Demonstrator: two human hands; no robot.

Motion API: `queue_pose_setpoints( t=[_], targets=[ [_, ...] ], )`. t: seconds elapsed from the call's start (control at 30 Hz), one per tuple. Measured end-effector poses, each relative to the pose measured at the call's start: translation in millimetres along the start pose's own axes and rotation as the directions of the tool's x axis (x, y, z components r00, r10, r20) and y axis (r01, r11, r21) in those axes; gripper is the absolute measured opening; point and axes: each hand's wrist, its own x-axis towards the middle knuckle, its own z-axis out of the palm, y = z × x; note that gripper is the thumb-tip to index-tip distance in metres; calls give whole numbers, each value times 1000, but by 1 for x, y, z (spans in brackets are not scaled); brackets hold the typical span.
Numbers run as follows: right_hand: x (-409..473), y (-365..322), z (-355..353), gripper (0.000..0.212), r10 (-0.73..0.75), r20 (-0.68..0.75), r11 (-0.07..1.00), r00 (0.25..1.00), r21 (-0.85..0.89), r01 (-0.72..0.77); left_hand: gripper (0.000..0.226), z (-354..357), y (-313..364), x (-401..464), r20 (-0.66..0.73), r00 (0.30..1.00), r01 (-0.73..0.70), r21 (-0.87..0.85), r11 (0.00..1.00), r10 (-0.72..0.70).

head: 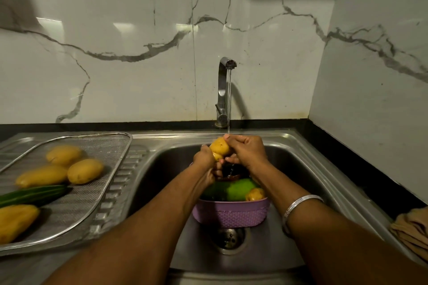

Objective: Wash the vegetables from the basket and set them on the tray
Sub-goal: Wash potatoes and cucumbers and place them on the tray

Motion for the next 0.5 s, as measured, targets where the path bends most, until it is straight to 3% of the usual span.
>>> queue_pose_setpoints(
  t=[0.13,0.2,0.37,0.5],
  targets=[
    [0,-3,3,27,-44,-142,998,989,-49,38,59,4,0,-2,58,998,29,-11,1000,-28],
    [-3,-5,1,23,28,-115,1000,993,6,-28,59,2,0,0,50,998,43,-8,999,-43],
    [-8,-5,-6,15,213,137,967,967,114,-229,61,-3,1,6,17,997,80,-37,996,-80],
    [-5,-1,-3,17,233,42,959,972,158,-237,71,3,2,-4,65,998,-20,57,998,17]
  ],
)
